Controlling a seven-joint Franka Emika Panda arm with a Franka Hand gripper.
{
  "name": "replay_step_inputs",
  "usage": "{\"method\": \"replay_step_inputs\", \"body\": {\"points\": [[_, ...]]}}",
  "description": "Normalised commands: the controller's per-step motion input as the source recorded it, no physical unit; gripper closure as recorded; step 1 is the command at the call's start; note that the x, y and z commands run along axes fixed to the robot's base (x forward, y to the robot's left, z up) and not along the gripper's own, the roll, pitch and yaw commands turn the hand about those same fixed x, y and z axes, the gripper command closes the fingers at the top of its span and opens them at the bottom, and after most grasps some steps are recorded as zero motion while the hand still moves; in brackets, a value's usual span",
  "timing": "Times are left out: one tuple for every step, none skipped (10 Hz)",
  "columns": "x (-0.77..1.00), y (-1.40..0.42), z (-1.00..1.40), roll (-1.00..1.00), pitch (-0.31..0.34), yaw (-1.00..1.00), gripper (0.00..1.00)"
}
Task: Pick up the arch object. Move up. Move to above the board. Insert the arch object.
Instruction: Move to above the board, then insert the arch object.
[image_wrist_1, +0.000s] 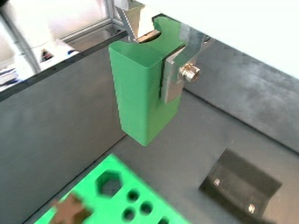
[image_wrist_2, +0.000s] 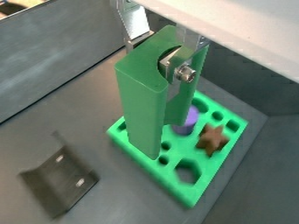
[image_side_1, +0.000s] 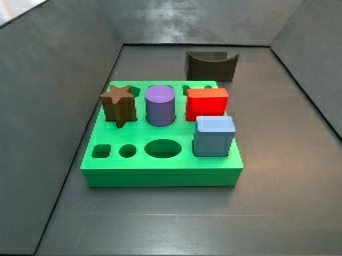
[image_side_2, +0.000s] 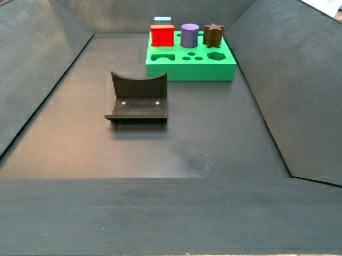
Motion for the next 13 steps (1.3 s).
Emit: {"method": "replay_step_inputs", "body": {"points": [[0.09,-1.0,0.05,-0.02,0.091,0.01,1.0],[0.1,-1.0,0.05,0.0,0.099,0.01,1.0],[0.12,-1.0,0.06,0.0,0.112,0.01,1.0],[0.14,-1.0,0.06,0.01,0.122,0.01,1.0],[0.14,-0.86,0.06,0.01,0.129,0.01,1.0],[0.13,-0.57,0.05,0.02,0.132,0.01,1.0],[0.1,-0.3,0.03,0.03,0.117,0.01,1.0],[0.07,-0.19,0.03,0.04,0.104,0.01,1.0],[0.45,0.2,-0.11,0.0,-0.059,-0.77,1.0],[0.44,0.2,-0.13,0.0,-0.051,-0.77,1.0],[0.44,0.19,-0.16,0.01,-0.037,-0.78,1.0],[0.44,0.19,-0.15,0.0,-0.039,-0.78,1.0],[0.45,0.19,-0.17,0.0,-0.031,-0.78,1.0]]}}
